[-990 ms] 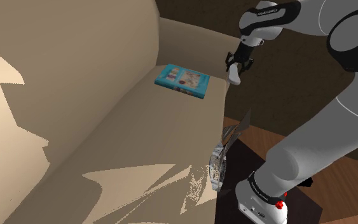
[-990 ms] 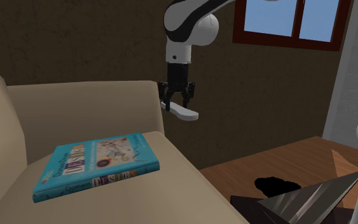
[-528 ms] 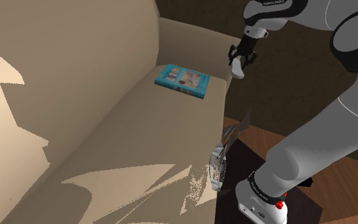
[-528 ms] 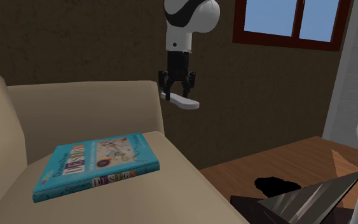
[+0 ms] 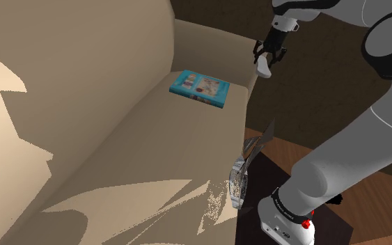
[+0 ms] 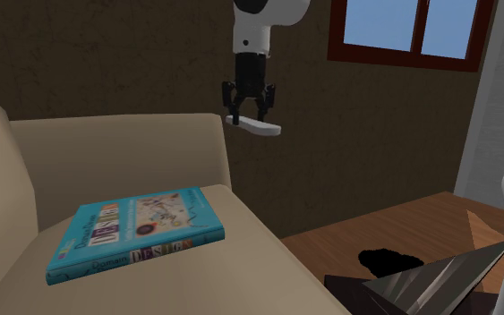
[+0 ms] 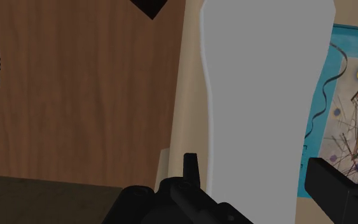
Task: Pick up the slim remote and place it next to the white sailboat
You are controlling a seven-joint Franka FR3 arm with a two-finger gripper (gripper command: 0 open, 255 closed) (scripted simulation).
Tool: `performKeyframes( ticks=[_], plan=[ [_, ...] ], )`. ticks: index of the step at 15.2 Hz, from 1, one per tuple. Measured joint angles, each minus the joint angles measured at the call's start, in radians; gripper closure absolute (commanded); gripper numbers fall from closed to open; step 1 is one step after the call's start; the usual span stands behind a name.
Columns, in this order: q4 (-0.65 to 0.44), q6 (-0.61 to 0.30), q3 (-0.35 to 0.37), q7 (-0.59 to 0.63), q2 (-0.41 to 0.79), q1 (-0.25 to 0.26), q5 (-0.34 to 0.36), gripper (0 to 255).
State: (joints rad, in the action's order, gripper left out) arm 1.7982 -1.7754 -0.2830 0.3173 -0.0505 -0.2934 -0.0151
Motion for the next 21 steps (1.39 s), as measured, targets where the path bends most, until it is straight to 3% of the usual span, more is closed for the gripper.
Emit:
performKeyframes(
  ticks=[21],
  plan=[
    [-0.368,0.302,-0.008,-0.008,0.069,-0.007,-0.020,255]
  ],
)
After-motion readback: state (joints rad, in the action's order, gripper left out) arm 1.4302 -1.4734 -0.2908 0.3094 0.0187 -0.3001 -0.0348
